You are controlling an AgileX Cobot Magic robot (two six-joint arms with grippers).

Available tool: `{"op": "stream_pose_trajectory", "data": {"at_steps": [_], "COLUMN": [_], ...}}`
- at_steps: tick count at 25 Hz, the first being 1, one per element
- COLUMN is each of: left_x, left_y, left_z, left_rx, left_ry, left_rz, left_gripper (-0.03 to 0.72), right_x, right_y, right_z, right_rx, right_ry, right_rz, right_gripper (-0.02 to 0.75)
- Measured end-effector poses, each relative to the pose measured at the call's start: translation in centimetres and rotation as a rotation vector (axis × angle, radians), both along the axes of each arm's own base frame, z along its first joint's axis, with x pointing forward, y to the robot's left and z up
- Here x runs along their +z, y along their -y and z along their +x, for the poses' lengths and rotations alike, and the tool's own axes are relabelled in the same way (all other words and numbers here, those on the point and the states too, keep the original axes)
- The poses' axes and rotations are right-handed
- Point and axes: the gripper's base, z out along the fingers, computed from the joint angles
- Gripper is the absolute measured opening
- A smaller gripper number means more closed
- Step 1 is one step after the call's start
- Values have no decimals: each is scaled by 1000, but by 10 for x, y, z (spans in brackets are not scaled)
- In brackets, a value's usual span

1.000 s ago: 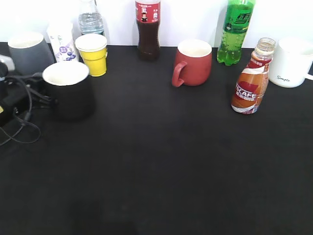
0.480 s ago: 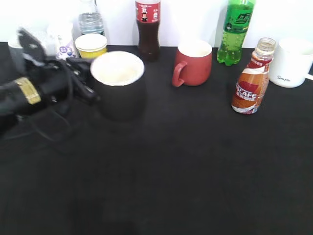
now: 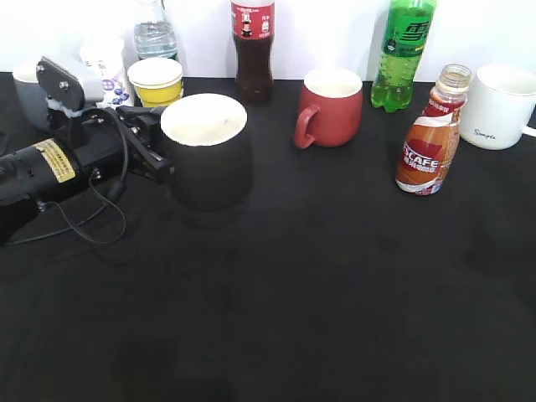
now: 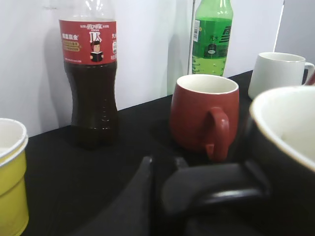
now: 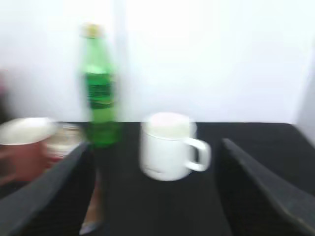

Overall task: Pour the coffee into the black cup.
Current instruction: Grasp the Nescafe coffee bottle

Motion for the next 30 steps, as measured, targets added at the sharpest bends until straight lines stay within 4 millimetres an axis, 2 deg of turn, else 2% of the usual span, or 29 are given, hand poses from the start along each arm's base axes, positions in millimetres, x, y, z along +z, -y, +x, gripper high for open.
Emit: {"op": "stream_pose_trajectory", "data": {"at_steps": [2,4,6,9,13,18,21,24,30], "left_x": [0,0,0,0,0,0,0,0,0], "left_y": [0,0,0,0,0,0,0,0,0], "left_z": [0,0,0,0,0,0,0,0,0], "left_rx": [0,0,1,1,1,1,2,2,3], "left_ry": [0,0,0,0,0,0,-1,-1,-1], "left_rz": [0,0,-1,-1,-1,-1,-1,-1,-2], "left_gripper": [62,62,62,62,62,62,62,62,62], "right_x": [-30,-49,-67,-95,-104,-139,-151,-150,-165], "right_y": [5,5,-2,-17,-25,-36,-45,-44,-52], "right_z": [16,36,54,69,70,84,106,126,169], "right_rx": [-54,-66,13,182,277,388,484,479,561], "right_ry": [-13,-62,-90,-173,-212,-212,-230,-247,-237], "right_rz": [-40,-46,-126,-99,-109,-64,-34,-61,-106], "right_gripper": [588,588,588,588,588,589,664,674,674]}}
